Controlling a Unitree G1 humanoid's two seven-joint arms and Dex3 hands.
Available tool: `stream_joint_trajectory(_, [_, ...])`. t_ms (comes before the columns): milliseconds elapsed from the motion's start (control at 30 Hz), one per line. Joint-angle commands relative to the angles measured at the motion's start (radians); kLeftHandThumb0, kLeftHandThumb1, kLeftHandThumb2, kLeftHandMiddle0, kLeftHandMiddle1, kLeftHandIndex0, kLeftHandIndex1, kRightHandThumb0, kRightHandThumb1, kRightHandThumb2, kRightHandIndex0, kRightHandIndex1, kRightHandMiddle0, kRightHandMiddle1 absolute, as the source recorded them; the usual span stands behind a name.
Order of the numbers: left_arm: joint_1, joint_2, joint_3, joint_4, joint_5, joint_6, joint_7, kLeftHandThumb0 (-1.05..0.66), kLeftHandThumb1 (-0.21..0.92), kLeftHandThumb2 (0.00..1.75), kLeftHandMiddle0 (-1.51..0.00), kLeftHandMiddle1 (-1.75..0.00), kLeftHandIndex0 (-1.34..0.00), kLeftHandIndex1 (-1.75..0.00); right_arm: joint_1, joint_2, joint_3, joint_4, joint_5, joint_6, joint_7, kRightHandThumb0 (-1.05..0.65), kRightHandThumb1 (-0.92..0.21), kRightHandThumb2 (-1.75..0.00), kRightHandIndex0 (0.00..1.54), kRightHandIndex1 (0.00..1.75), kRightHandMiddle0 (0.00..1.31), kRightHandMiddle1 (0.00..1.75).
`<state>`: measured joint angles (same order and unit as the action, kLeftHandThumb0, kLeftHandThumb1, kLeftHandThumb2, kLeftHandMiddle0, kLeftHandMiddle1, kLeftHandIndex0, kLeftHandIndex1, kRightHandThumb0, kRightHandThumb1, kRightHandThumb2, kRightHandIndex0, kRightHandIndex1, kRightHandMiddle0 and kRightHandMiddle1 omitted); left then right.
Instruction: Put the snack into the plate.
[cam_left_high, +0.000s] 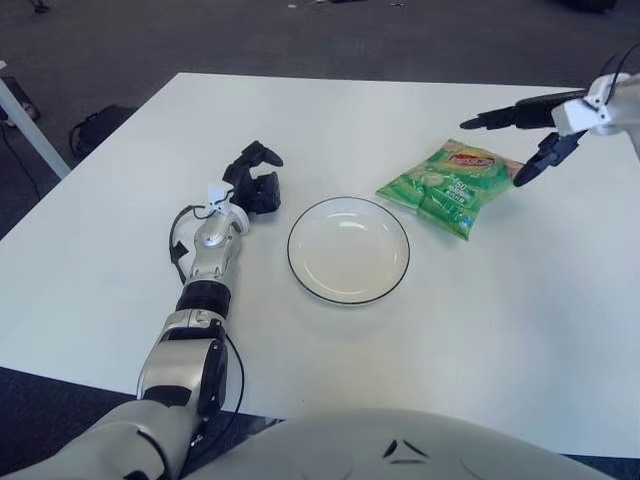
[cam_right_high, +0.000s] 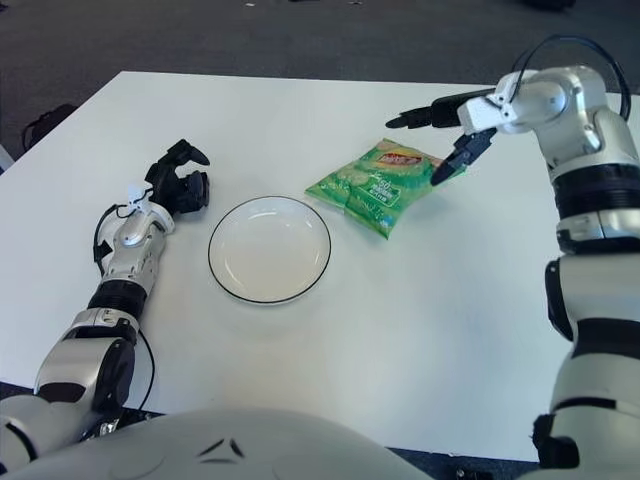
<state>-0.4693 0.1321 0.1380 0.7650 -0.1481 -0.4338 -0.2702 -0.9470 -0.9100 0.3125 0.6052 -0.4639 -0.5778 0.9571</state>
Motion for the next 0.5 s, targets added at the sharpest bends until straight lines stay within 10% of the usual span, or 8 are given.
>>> stream_joint_trajectory(0, [0.106, -0.015, -0.005, 0.085, 0.024, -0.005, 0.016, -0.45, 0.41, 1.21, -1.22, -1.75, -0.54, -1.75, 0.078, -0.024, 0.022, -0.056, -0.044, -0.051, -0.044, -1.05, -0.83, -0.08, 0.00, 0.00, 0.00, 0.00])
stream_joint_trajectory(467, [0.107, -0.016, -0.011, 0.082, 0.027, 0.002, 0.027, -0.45, 0.40, 1.21, -1.21, -1.75, -0.54, -1.75, 0.207, -0.049, 0.007, -0.200, -0.107, -0.093, -0.150, -1.04, -0.81, -0.07, 0.00, 0.00, 0.00, 0.00])
